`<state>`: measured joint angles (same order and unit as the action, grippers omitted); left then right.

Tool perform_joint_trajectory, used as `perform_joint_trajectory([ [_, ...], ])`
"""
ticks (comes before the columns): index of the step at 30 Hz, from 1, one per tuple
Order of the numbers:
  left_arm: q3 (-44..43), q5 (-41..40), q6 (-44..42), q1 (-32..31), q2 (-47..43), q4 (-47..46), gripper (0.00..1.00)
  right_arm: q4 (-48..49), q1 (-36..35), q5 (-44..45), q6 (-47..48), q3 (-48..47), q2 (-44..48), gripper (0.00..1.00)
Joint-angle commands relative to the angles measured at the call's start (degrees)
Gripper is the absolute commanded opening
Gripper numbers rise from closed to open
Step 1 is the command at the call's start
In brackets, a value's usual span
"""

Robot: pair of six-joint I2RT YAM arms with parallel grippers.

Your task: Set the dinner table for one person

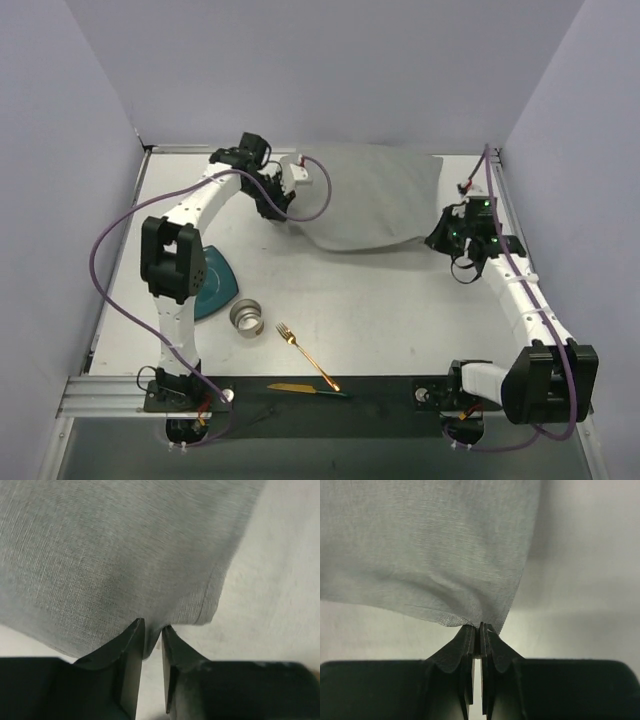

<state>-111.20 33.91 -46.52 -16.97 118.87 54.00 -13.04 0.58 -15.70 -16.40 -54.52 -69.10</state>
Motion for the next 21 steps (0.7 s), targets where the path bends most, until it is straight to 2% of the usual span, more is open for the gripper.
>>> perform_joint_trajectory([
  [1,6.5,-9.2,-10.6,-2.3,-1.9,6.7,0.39,3.9,-5.1,1.5,-5.3,8.2,3.7,0.0],
  [2,7.4,-9.4,-9.8,-2.2,-1.9,6.4,0.42,3.7,-5.8,1.1,-6.3,10.6,3.8,0.0],
  [3,7.7,-8.9,-9.2,-2.0,-2.4,6.4,0.49,3.6,-5.9,0.9,-7.8,11.5,3.9,0.0],
  [4,8.0,-8.3,-8.2,-1.8,-3.0,6.3,0.5,3.4,-5.9,1.1,-8.4,12.2,4.0,0.0],
  [5,9.1,-7.6,-7.8,-1.8,-3.7,6.3,0.55,2.8,-5.9,1.5,-8.6,12.6,4.1,0.0],
  [6,10.0,-7.8,-7.2,-2.0,-5.6,5.8,0.65,2.1,-5.9,2.2,-8.8,12.8,4.2,0.0],
  [10,16.6,-11.5,-8.5,-5.3,-11.5,6.0,0.65,-2.6,-5.9,4.7,-8.3,11.0,4.8,0.0],
  [13,26.5,-17.0,-11.7,-7.7,-16.0,6.6,0.64,-7.0,-5.8,7.2,-7.9,9.9,5.5,0.0],
  [16,35.2,-21.6,-9.6,-9.0,-19.3,0.2,0.63,-13.5,-5.8,9.9,-9.3,9.3,6.4,0.0],
  [21,36.2,-19.9,-2.6,-9.7,-19.9,-4.7,0.63,-17.5,-5.7,11.6,-17.5,15.3,14.5,0.0],
])
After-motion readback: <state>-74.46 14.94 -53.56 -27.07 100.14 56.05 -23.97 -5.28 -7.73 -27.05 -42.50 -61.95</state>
